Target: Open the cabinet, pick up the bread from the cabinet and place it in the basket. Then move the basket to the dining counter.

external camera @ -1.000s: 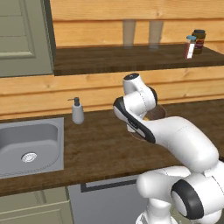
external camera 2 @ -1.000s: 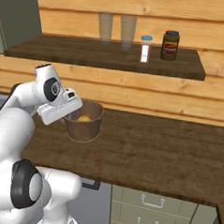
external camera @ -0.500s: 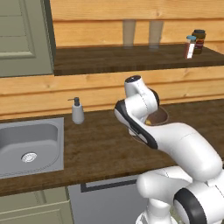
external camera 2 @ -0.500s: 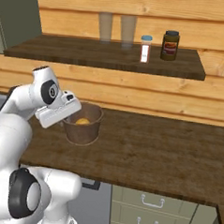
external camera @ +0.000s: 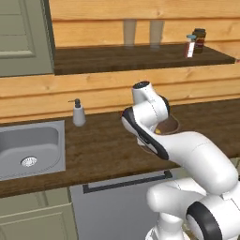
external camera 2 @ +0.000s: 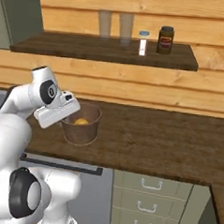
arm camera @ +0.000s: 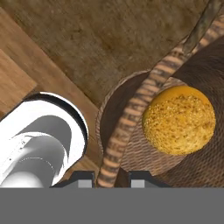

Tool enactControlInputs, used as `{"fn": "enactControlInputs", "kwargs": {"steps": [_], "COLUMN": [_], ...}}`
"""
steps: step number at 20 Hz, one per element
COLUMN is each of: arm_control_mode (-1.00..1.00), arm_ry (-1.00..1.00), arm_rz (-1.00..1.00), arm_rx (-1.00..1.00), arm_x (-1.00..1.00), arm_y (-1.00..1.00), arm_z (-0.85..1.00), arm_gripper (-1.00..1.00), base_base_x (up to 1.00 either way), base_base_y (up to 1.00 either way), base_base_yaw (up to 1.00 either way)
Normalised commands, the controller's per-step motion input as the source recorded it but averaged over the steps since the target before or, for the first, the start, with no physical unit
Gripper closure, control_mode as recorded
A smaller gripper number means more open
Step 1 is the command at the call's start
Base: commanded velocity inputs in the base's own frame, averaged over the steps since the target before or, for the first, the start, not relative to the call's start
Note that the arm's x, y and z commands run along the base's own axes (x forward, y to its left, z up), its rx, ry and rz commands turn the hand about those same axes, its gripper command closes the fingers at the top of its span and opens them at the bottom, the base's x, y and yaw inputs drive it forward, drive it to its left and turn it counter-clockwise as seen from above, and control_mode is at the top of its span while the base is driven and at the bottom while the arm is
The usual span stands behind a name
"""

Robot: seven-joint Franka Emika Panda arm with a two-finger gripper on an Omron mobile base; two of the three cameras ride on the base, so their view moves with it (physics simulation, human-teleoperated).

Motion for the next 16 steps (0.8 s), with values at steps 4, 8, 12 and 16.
{"fn": "enactControlInputs", "kwargs": {"steps": [4, 8, 12, 16], "arm_control_mode": [1.00, 1.00, 1.00, 1.00], "arm_ry": [0.00, 0.00, 0.00, 0.00], "arm_rz": [0.00, 0.00, 0.00, 0.00], "arm_rx": [0.00, 0.00, 0.00, 0.00], "arm_x": [0.00, 0.00, 0.00, 0.00], "arm_y": [0.00, 0.00, 0.00, 0.00], "arm_z": [0.00, 0.00, 0.00, 0.00], "arm_gripper": [1.00, 1.00, 1.00, 1.00], "base_base_x": [-0.63, -0.38, -0.39, -0.38], "base_base_y": [0.00, 0.00, 0.00, -0.06], "base_base_yaw": [-0.70, -0.86, -0.89, -0.80]}}
